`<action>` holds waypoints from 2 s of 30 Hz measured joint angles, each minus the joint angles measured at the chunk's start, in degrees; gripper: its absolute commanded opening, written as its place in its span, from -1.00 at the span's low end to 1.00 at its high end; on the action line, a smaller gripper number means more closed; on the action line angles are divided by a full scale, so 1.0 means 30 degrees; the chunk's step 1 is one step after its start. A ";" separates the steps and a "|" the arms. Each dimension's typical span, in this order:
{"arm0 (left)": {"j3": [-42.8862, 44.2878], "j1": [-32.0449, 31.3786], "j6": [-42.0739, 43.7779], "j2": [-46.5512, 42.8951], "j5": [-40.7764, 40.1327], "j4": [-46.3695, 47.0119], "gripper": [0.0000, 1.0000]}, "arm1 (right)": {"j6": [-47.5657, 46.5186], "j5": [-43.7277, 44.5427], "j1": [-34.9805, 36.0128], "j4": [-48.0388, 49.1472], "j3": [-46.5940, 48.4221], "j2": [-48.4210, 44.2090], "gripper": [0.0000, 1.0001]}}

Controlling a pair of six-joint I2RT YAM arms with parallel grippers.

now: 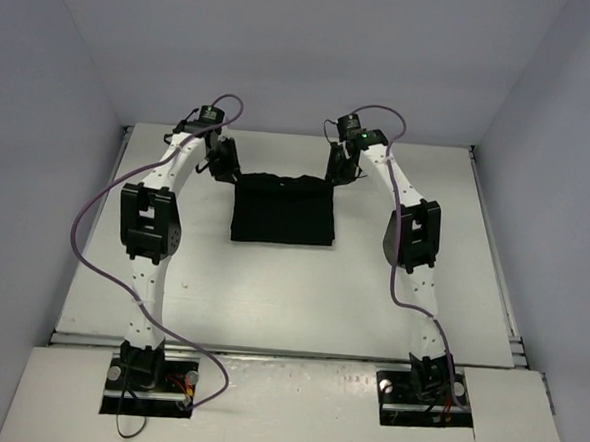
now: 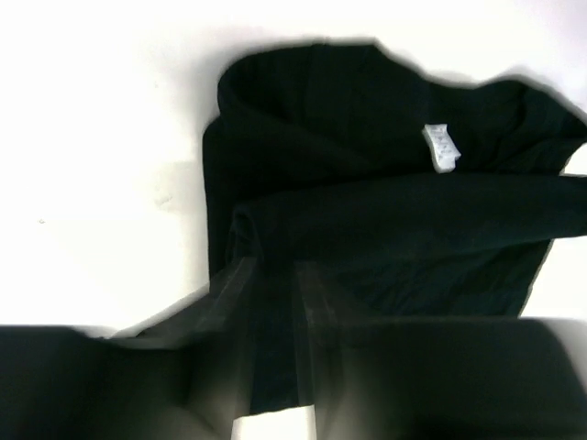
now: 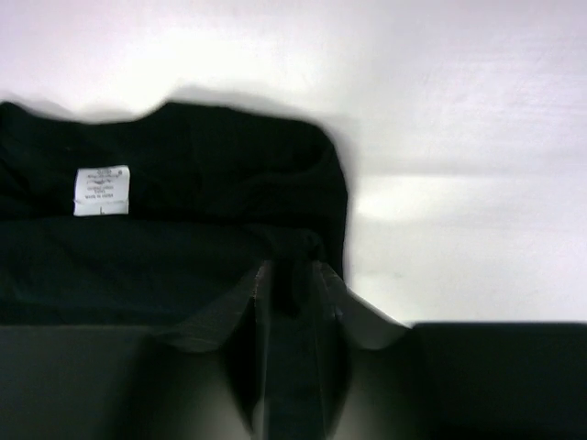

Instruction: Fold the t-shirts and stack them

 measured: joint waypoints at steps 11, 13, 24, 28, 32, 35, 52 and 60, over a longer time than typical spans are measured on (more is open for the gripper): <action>0.1605 0.0343 0.1417 -0.0678 0.1053 0.1430 -0.07 | -0.1447 -0.1641 -0.1336 0.0905 0.1336 -0.0935 -0.12; 0.0741 0.0298 0.1846 -0.1516 0.1648 0.1636 -0.12 | -0.2040 -0.2931 -0.1407 0.1118 0.0484 -0.1702 -0.13; -0.1197 -0.0006 0.2288 -0.1254 0.4733 0.3935 -0.17 | -0.3232 -1.0716 -0.1052 0.2844 -0.0689 -0.1122 -0.17; -0.1203 -0.0003 0.1675 0.0822 0.5180 0.5488 -0.17 | -0.3067 -1.2442 -0.1076 0.4129 -0.0368 0.0972 -0.18; -0.1190 0.0057 0.0905 0.2936 0.5356 0.6926 -0.16 | -0.2210 -1.3485 -0.1380 0.6288 -0.1148 0.2715 -0.18; -0.1137 0.0304 0.0226 0.3336 0.5666 0.7956 -0.16 | -0.0926 -1.4959 -0.1904 0.8281 -0.1905 0.3165 -0.17; -0.2236 0.1225 -0.0092 -0.0342 0.4590 0.8479 -0.09 | 0.0942 -1.4815 -0.3388 1.0926 -0.3653 0.0124 -0.04; -0.4255 -0.0171 -0.0259 -0.4147 0.5911 1.0453 -0.26 | 0.0784 -1.4682 -0.2573 1.1711 -0.7546 -0.3946 -0.10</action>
